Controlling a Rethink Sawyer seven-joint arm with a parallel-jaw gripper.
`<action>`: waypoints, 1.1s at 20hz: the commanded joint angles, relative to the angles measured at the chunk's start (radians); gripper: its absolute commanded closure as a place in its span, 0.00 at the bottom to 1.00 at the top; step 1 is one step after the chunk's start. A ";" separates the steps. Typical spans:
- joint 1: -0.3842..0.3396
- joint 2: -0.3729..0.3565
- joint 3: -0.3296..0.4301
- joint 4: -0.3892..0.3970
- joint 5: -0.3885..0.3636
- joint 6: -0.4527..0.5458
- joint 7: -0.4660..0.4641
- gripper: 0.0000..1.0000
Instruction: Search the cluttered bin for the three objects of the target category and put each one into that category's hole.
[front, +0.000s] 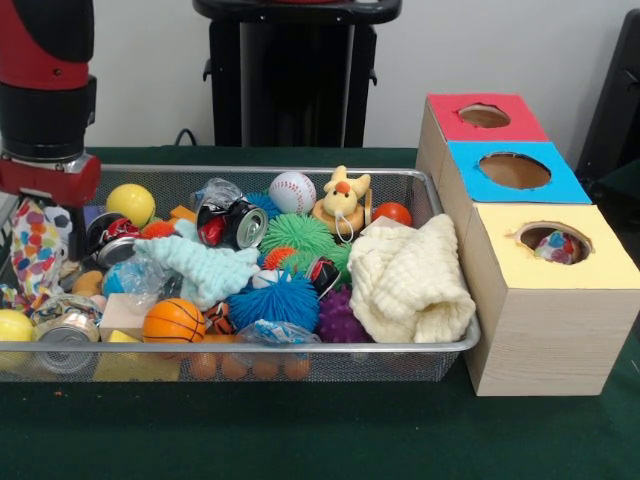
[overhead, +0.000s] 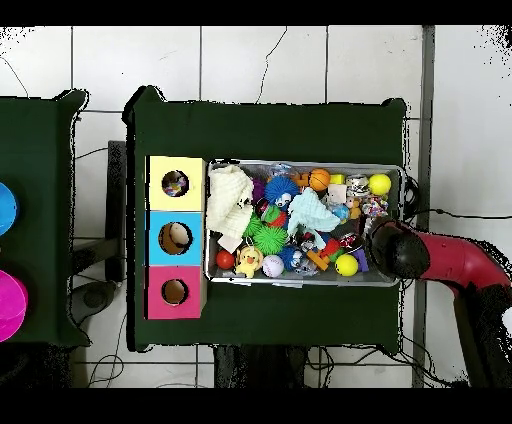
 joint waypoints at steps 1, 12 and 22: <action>-0.006 0.028 0.040 -0.065 -0.053 -0.007 -0.107 0.00; -0.015 -0.047 0.082 -0.047 0.018 0.048 -0.114 0.00; -0.040 -0.033 0.100 -0.012 -0.008 -0.100 -0.052 0.00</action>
